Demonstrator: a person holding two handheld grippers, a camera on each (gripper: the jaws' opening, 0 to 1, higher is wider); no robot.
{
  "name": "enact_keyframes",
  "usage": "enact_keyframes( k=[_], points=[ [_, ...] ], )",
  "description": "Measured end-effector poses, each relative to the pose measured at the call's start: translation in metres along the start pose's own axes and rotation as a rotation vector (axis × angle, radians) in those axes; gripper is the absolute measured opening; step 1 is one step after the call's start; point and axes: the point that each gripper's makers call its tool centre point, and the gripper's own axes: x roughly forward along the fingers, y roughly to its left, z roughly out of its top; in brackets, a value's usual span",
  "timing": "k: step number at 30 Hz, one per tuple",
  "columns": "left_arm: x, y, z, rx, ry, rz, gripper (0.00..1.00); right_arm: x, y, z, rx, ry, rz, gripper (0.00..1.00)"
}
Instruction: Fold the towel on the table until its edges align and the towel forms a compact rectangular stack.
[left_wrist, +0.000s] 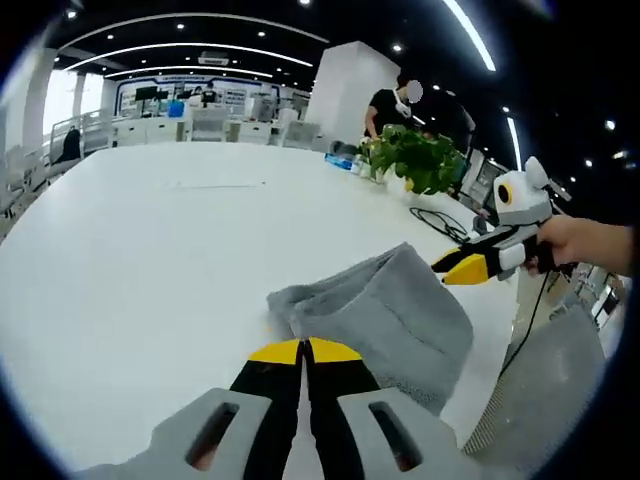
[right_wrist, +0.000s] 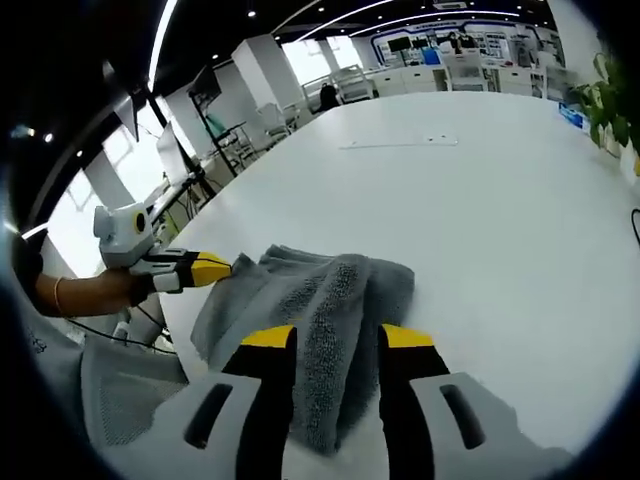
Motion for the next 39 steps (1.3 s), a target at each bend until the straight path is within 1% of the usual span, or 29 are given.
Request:
enact_keyframes(
  k=[1, 4, 6, 7, 8, 11, 14, 15, 17, 20, 22, 27, 31, 35, 39],
  points=[
    [0.002, 0.002, -0.003, -0.018, 0.011, -0.002, 0.01, 0.004, -0.001, 0.001, 0.016, -0.004, -0.001, 0.25],
    [0.004, 0.003, -0.008, -0.04, 0.025, -0.009, 0.01, 0.011, 0.0, 0.004, 0.063, -0.027, 0.002, 0.17],
    [0.005, 0.003, -0.008, -0.046, 0.023, -0.015, 0.01, 0.014, -0.001, 0.006, 0.091, -0.048, 0.007, 0.14],
    [0.005, 0.003, -0.007, -0.048, 0.019, -0.019, 0.01, 0.015, -0.001, 0.005, 0.105, -0.049, 0.009, 0.1],
    [0.005, 0.002, -0.005, -0.049, 0.01, -0.027, 0.01, 0.015, -0.001, 0.005, 0.118, -0.048, 0.014, 0.06],
    [0.003, -0.002, 0.005, -0.032, -0.025, -0.049, 0.01, 0.013, -0.004, 0.004, 0.17, -0.064, 0.022, 0.04],
    [0.003, -0.008, 0.018, 0.015, -0.065, -0.072, 0.01, 0.009, -0.012, 0.004, 0.283, -0.105, 0.013, 0.04],
    [0.004, -0.009, 0.02, 0.023, -0.066, -0.075, 0.01, 0.007, -0.015, 0.003, 0.304, -0.114, 0.009, 0.04],
    [0.007, -0.01, 0.023, 0.044, -0.058, -0.074, 0.01, 0.006, -0.022, 0.0, 0.321, -0.122, -0.006, 0.04],
    [0.016, -0.009, 0.024, 0.054, -0.046, -0.072, 0.01, 0.006, -0.027, -0.004, 0.325, -0.129, -0.023, 0.03],
    [0.022, -0.007, 0.021, 0.056, -0.028, -0.07, 0.01, 0.007, -0.029, -0.006, 0.319, -0.129, -0.035, 0.03],
    [0.036, -0.003, 0.012, 0.074, 0.025, -0.064, 0.01, 0.012, -0.039, -0.012, 0.257, -0.106, -0.087, 0.03],
    [0.045, -0.001, 0.005, 0.092, 0.058, -0.062, 0.01, 0.018, -0.044, -0.016, 0.234, -0.094, -0.108, 0.03],
    [0.052, 0.001, 0.001, 0.101, 0.081, -0.056, 0.01, 0.023, -0.048, -0.015, 0.22, -0.089, -0.115, 0.03],
    [0.061, 0.006, 0.003, 0.112, 0.087, -0.05, 0.01, 0.03, -0.054, -0.011, 0.197, -0.089, -0.119, 0.03]
  ],
)
